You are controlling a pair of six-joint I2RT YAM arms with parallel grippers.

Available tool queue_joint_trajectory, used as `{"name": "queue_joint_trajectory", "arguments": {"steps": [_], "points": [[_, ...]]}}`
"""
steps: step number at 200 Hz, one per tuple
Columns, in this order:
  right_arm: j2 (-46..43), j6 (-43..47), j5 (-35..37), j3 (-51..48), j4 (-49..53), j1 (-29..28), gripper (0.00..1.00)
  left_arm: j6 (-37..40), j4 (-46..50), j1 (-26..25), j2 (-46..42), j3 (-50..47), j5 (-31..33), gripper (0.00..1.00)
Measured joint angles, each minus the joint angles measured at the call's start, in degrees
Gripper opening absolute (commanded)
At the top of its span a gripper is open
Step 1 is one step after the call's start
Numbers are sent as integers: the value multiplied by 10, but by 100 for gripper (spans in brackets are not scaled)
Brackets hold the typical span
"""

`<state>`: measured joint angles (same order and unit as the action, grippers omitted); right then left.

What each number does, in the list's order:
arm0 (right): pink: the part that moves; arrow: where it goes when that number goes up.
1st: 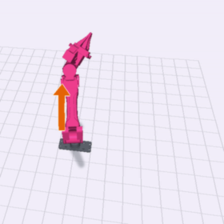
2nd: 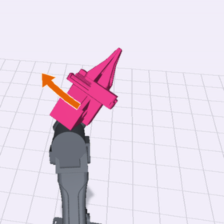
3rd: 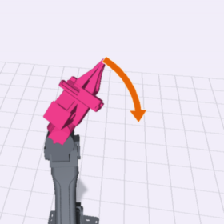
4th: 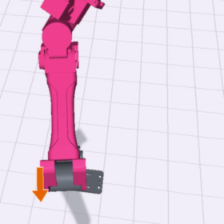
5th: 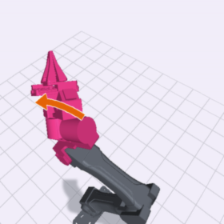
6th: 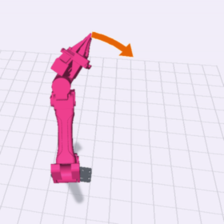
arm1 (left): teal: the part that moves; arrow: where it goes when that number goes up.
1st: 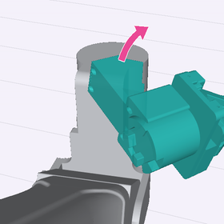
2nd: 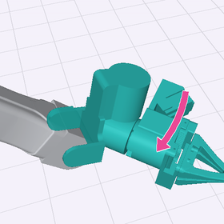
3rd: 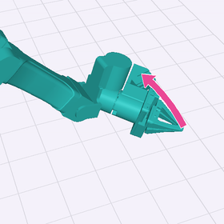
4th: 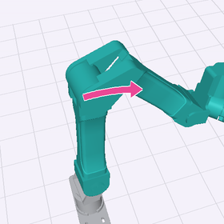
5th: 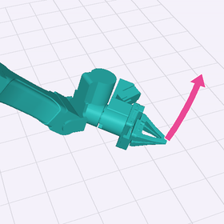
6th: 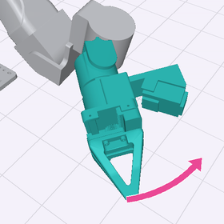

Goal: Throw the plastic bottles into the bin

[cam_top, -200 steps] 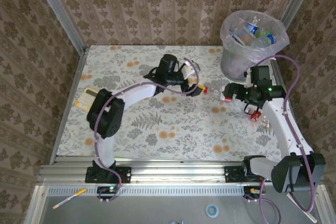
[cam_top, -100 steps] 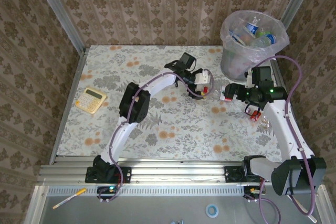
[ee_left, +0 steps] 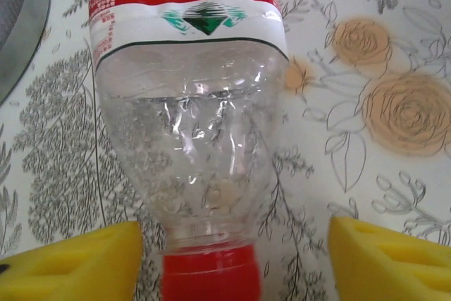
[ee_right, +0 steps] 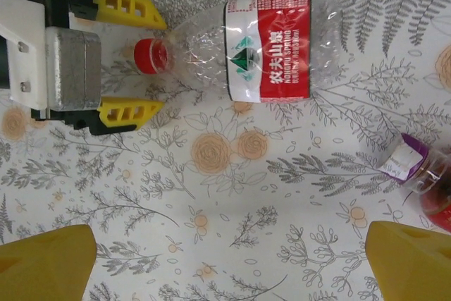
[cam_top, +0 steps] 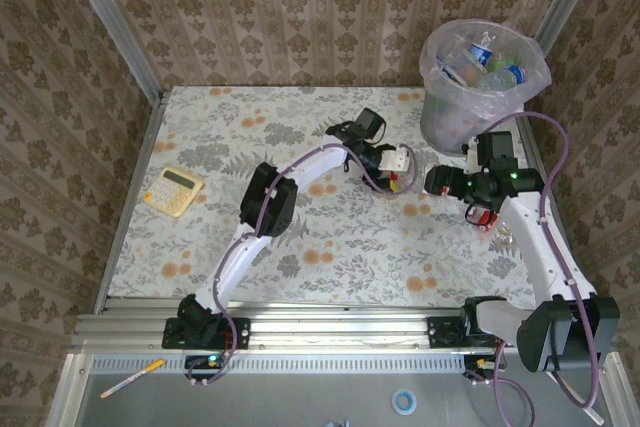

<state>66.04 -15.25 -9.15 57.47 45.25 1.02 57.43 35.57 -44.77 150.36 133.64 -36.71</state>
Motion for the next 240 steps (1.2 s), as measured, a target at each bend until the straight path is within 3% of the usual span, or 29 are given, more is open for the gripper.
{"name": "queue_joint_trajectory", "arguments": {"steps": [81, 94, 137, 171, 206, 240], "points": [[-35, -4, -3, -10, 0, 0, 98, -29, 32, -26, -1, -2, 50, 18], [-44, -7, -3, -12, 0, 0, 98, -43, 2, -26, -20, -43, 50, 17], [-94, -15, 8, -18, 3, 0, 98, -124, -176, -24, -167, -314, 56, 13], [-167, -15, 28, -8, 10, 0, 98, -220, -326, -16, -269, -445, 66, 11], [-249, -13, 56, 43, 18, 1, 100, -335, -461, 11, -345, -483, 75, 12], [-288, -3, 85, 84, 35, 1, 100, -426, -525, 30, -366, -435, 87, 13]]}}
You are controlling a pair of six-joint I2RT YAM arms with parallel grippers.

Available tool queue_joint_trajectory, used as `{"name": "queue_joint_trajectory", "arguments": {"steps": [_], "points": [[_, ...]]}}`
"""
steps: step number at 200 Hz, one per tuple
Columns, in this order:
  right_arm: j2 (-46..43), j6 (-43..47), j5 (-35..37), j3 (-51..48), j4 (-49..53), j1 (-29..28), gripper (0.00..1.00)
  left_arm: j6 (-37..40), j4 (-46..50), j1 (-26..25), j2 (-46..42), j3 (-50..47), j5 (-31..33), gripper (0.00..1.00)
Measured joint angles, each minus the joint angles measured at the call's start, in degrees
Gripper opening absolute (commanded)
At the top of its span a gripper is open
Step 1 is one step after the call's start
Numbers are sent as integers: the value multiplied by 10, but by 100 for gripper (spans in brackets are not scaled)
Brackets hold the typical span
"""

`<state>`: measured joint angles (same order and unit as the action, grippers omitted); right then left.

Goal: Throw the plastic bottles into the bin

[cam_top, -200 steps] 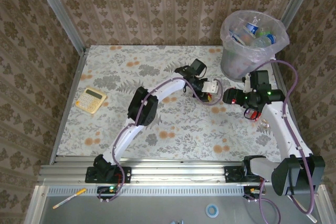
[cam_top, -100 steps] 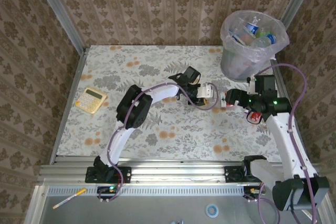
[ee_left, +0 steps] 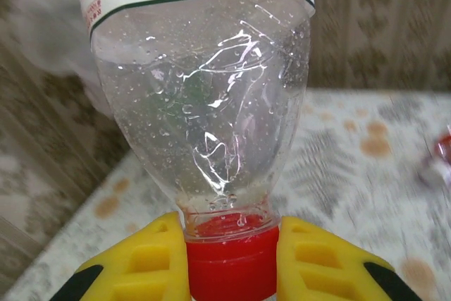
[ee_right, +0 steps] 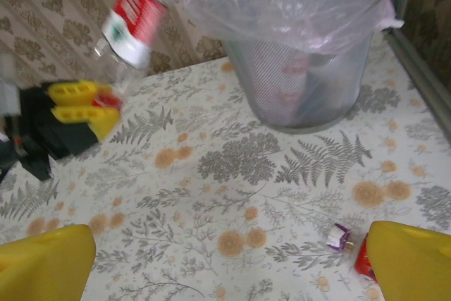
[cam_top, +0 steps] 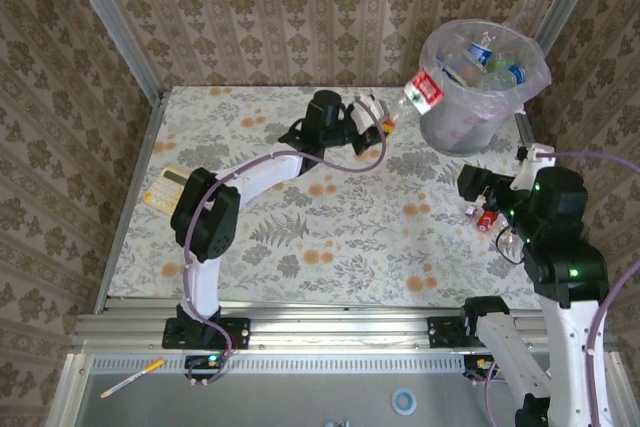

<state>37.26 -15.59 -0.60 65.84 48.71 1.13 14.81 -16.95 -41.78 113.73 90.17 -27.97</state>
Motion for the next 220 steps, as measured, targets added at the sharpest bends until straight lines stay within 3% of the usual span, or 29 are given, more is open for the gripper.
{"name": "queue_joint_trajectory", "arguments": {"steps": [36, 81, 105, 124, 141, 154, 163, 188, 220], "points": [[-9, 6, 18, -8, 21, 0, 100, -94, -32, 2, 1, 74, 3, 13], [-17, 6, 24, -22, 33, 0, 100, -148, -56, 2, 28, 141, -7, 14], [-18, 7, 24, -26, 33, 0, 100, -166, -51, 2, 80, 203, -19, 15], [-18, 8, 26, -26, 33, 0, 100, -180, -26, -2, 161, 324, -32, 17], [-19, 9, 26, -27, 31, 0, 100, -189, 22, -10, 283, 535, -37, 31], [-20, 9, 26, -31, 29, 0, 100, -191, 50, -21, 389, 714, -22, 74], [-19, 9, 26, -35, 27, 0, 100, -200, 49, -30, 422, 757, -13, 94], [-18, 9, 22, -41, 26, 1, 100, -223, 36, -45, 399, 654, 8, 100], [-14, 4, 9, -50, 16, 1, 100, -228, 73, -35, 391, 635, -8, 100]]}}
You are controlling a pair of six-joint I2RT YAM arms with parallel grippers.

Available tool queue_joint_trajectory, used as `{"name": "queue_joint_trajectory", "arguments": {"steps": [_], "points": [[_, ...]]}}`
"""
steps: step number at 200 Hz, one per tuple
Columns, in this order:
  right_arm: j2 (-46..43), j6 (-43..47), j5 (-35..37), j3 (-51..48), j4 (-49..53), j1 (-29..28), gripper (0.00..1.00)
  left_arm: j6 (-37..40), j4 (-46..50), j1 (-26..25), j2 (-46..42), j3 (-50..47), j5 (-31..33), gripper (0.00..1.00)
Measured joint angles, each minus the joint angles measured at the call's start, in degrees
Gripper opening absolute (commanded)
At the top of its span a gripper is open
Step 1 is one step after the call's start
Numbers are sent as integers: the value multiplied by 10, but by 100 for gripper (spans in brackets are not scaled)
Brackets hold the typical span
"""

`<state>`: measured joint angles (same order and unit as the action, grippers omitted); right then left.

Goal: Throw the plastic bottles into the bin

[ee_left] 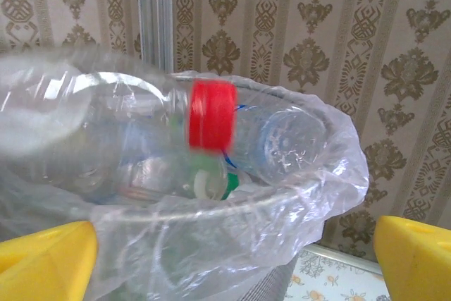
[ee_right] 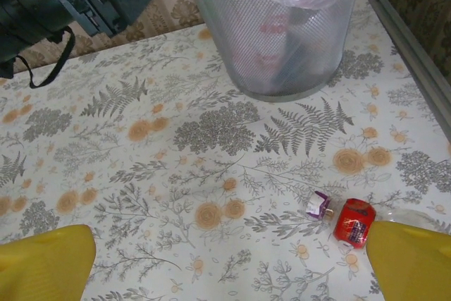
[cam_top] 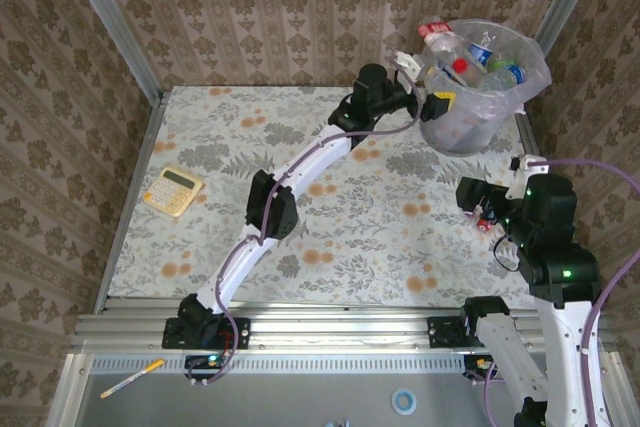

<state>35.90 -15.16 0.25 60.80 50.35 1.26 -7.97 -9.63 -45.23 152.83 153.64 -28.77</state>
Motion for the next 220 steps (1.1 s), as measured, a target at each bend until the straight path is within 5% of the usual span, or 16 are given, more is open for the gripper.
{"name": "queue_joint_trajectory", "arguments": {"steps": [57, 119, 165, 220], "points": [[-7, -20, -19, -30, -15, 0, 100, 50, 44, 14, -100, -56, -50, 100], [-17, -42, -14, -61, -24, 0, 100, 95, 2, 15, -307, -350, -87, 100], [-9, -80, 67, -60, 23, 0, 100, 110, -35, 19, -416, -517, -86, 100], [108, -106, 109, -51, 119, 0, 100, 132, -54, 23, -603, -701, -82, 100]]}}
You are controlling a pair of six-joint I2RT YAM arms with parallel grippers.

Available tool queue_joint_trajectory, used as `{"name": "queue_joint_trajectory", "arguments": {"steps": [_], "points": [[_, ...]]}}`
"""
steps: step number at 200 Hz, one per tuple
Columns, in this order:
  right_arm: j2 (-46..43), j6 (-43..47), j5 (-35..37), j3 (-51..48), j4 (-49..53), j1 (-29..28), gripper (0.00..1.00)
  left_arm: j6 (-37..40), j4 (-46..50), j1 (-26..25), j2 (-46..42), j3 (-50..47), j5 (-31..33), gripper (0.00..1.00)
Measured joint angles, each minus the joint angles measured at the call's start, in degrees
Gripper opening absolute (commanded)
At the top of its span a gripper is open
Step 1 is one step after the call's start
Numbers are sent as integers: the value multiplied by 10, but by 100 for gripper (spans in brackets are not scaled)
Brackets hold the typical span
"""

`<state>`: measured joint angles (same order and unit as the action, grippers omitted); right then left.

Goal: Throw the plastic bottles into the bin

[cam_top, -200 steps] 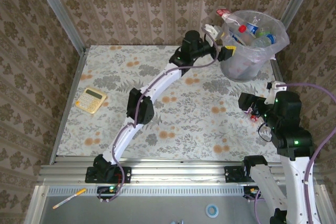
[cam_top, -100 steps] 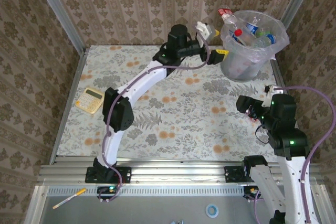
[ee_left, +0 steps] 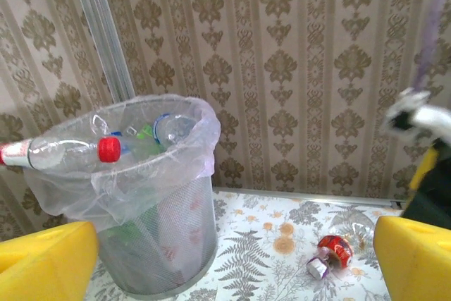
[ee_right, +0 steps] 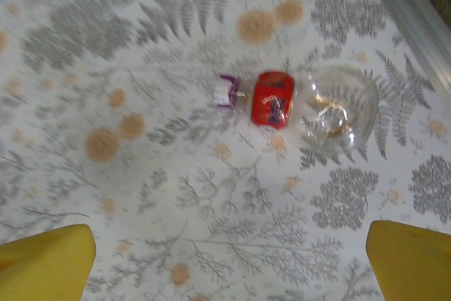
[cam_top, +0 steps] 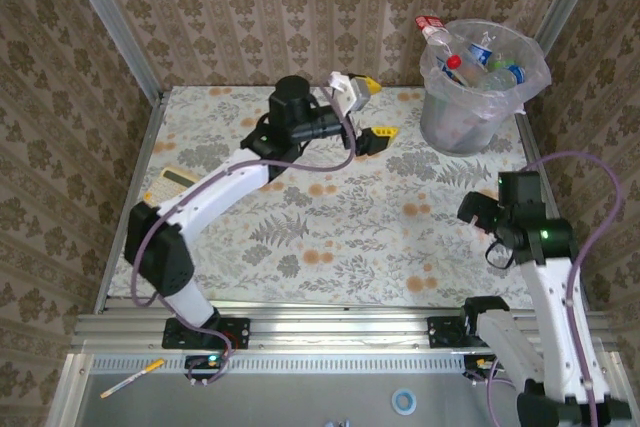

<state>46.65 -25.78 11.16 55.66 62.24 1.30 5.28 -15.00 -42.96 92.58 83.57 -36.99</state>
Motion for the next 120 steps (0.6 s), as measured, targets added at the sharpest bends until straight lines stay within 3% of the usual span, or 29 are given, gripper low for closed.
{"name": "queue_joint_trajectory", "arguments": {"steps": [48, 120], "points": [[133, -18, 28, -14, -1, 4, 100, 7, 6, 18, -130, -112, 24, 100], [146, -83, 30, -65, -85, 116, 100, -14, 12, 87, -184, -214, 28, 100]]}}
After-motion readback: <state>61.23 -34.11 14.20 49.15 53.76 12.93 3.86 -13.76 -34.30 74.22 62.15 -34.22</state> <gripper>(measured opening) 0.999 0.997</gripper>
